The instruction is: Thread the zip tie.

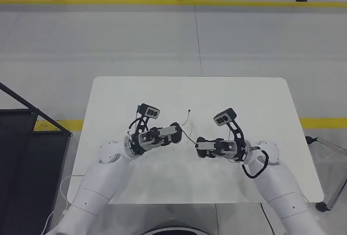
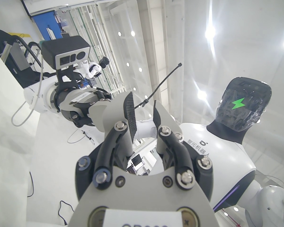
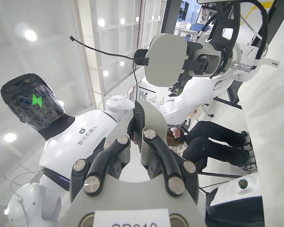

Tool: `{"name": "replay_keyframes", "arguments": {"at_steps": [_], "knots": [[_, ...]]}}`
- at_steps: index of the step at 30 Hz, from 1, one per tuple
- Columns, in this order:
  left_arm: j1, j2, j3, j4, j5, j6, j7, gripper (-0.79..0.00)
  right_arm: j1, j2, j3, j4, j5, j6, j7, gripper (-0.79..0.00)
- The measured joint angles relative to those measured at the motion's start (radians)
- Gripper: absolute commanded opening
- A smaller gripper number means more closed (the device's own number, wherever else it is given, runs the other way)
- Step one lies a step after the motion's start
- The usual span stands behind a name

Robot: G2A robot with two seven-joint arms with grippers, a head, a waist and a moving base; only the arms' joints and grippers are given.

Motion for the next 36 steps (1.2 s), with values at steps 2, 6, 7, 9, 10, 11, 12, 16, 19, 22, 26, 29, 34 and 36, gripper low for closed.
{"name": "replay_keyframes", "arguments": {"at_steps": [2,6,7,9,10,11,12,16,19,22,26,29,34,36], "knots": [[0.0,0.0,0.001,0.001,0.0,0.002,-0.002,-0.563,0.0,-0.001,0.001,0.002,0.0,0.001,0.001,-0.785],[-0.003,-0.002,0.003,0.002,0.0,0.001,-0.001,-0.576,0.001,-0.004,0.004,0.005,-0.004,0.004,0.004,-0.785],[-0.003,-0.002,0.004,0.002,0.0,0.0,0.0,-0.606,0.001,-0.004,0.004,0.006,-0.004,0.004,0.004,-0.785],[-0.005,-0.004,0.008,0.002,0.002,0.0,0.0,-0.767,0.001,-0.005,0.005,0.007,-0.006,0.005,0.004,-0.785],[-0.005,-0.004,0.009,0.002,0.002,0.0,0.0,-0.763,0.001,-0.006,0.006,0.007,-0.006,0.005,0.005,-0.785],[-0.006,-0.004,0.01,0.002,0.003,-0.001,0.001,-0.785,0.001,-0.007,0.006,0.008,-0.005,0.005,0.005,-0.785],[-0.006,-0.005,0.01,0.002,0.003,-0.001,0.001,-0.785,0.001,-0.007,0.007,0.008,-0.005,0.005,0.005,-0.785],[-0.006,-0.006,0.011,0.004,0.003,-0.002,0.002,-0.785,-0.001,-0.009,0.01,0.009,-0.007,0.007,0.007,-0.785],[-0.006,-0.006,0.009,0.004,0.0,-0.003,0.003,-0.785,-0.001,-0.01,0.013,0.01,-0.007,0.008,0.008,-0.785],[-0.005,-0.006,0.008,0.002,0.001,-0.003,0.003,-0.785,-0.004,-0.012,0.018,0.011,-0.001,0.005,0.005,-0.785],[-0.002,-0.006,0.006,-0.002,0.003,-0.002,0.002,-0.785,-0.01,-0.013,0.028,0.007,0.005,0.002,0.002,-0.785],[0.0,-0.006,0.004,-0.006,0.002,-0.001,0.001,-0.785,-0.012,-0.014,0.032,0.006,0.003,0.003,0.003,-0.785],[0.002,-0.007,0.002,-0.008,-0.001,0.0,0.0,-0.785,-0.014,-0.016,0.038,0.008,0.006,0.003,0.003,-0.785],[0.003,-0.007,0.001,-0.007,-0.002,0.001,-0.001,-0.785,-0.017,-0.017,0.043,0.007,0.015,-0.003,-0.003,-0.785]]}}
